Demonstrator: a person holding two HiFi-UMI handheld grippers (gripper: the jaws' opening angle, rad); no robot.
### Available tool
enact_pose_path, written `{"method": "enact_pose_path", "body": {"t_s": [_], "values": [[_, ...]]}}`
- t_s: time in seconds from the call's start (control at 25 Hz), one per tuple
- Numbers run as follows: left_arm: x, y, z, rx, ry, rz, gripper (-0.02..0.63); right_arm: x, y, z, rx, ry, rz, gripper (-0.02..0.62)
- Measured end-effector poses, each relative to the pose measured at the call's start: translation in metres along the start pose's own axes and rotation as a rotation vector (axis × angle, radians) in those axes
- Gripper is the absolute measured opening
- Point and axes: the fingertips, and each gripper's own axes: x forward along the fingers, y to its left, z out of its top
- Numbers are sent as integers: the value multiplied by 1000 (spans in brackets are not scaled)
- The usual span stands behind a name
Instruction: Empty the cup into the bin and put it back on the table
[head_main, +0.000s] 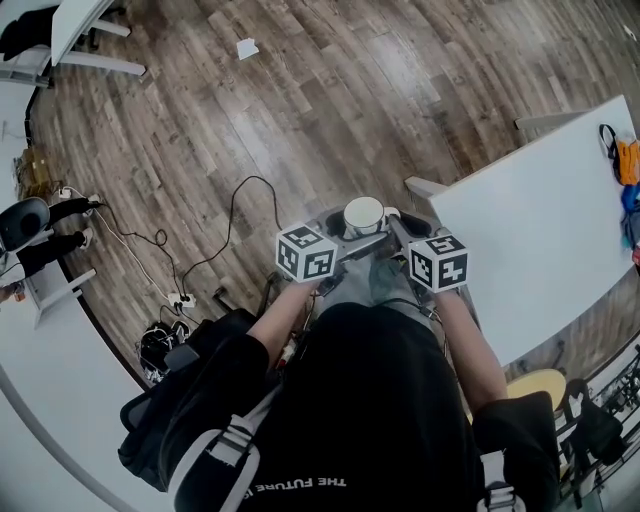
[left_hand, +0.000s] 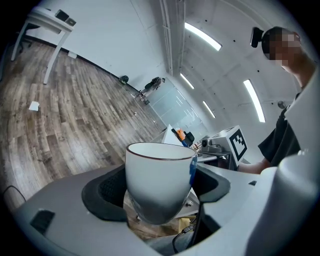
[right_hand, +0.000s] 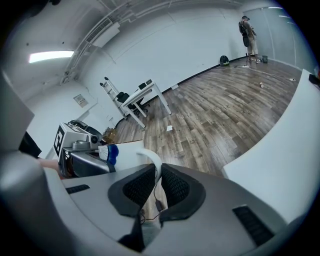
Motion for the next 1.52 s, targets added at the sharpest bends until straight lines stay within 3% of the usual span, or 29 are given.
{"method": "enact_pose_path", "body": {"t_s": [0.16, 0.44, 0.52, 0.6, 0.72, 0.8, 1.04, 1.24, 1.36, 1.52], "values": [[-3, -34, 35, 147, -36, -12, 380, -35, 7, 37, -80, -139, -28, 46], [-9, -147, 131, 735, -192, -31, 380, -151, 31, 135, -359, -601, -106, 46], [-18, -186, 140, 891, -220, -51, 380, -188, 46, 142, -404, -714, -143, 47], [-21, -222, 135, 994, -228, -72, 380, -222, 55, 135, -408, -775, -181, 46], [1, -264, 118, 1039, -222, -108, 380, -268, 41, 117, -399, -797, -239, 47], [26, -294, 107, 1046, -189, -175, 380, -304, 23, 102, -364, -807, -307, 48], [112, -417, 40, 1106, -24, -533, 380, -443, -33, 14, -169, -857, -640, 48], [178, -488, -36, 1198, 76, -741, 380, -523, -80, -74, -6, -885, -844, 46], [205, -504, -66, 1200, 111, -797, 380, -543, -101, -108, 44, -878, -913, 46], [246, -487, -99, 1197, 192, -808, 380, -536, -140, -142, 104, -829, -957, 46]]}}
